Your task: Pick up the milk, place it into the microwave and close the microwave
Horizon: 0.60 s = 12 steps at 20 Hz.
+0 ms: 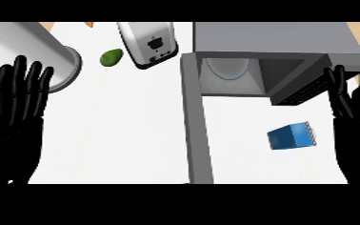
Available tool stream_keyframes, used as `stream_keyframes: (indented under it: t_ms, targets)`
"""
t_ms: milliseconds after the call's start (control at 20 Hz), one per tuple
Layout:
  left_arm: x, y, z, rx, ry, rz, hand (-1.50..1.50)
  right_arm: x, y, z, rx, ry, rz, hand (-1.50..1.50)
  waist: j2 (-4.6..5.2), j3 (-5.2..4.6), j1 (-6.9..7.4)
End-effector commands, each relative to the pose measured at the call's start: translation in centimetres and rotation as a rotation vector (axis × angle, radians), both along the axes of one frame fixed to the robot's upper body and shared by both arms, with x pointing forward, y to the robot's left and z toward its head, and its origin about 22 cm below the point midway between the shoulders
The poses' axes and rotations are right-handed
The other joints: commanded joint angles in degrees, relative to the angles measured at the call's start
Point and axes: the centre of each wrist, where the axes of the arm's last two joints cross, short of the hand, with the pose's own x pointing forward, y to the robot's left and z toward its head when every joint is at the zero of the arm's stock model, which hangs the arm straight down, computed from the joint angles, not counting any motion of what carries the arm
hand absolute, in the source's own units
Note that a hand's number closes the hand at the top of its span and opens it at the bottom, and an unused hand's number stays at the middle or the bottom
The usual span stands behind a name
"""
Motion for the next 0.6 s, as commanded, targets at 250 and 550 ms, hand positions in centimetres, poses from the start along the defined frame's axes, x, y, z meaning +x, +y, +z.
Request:
stream_keyframes:
  t_ms: [250, 550]
  targets:
    - [-1.0, 1.4, -1.1, -0.004, 0.114, 0.073, -1.5, -5.9, -4.2, 1.8, -0.07, -0.01, -0.045, -1.5, -2.52, 0.02, -1.8]
    - [-5.2, -0.1, -2.8, -0.279, 0.229, 0.043, -1.5, -7.5, -4.3, 0.6, 0.009, 0.151, 0.019, -1.5, -2.57, 0.0, -1.09]
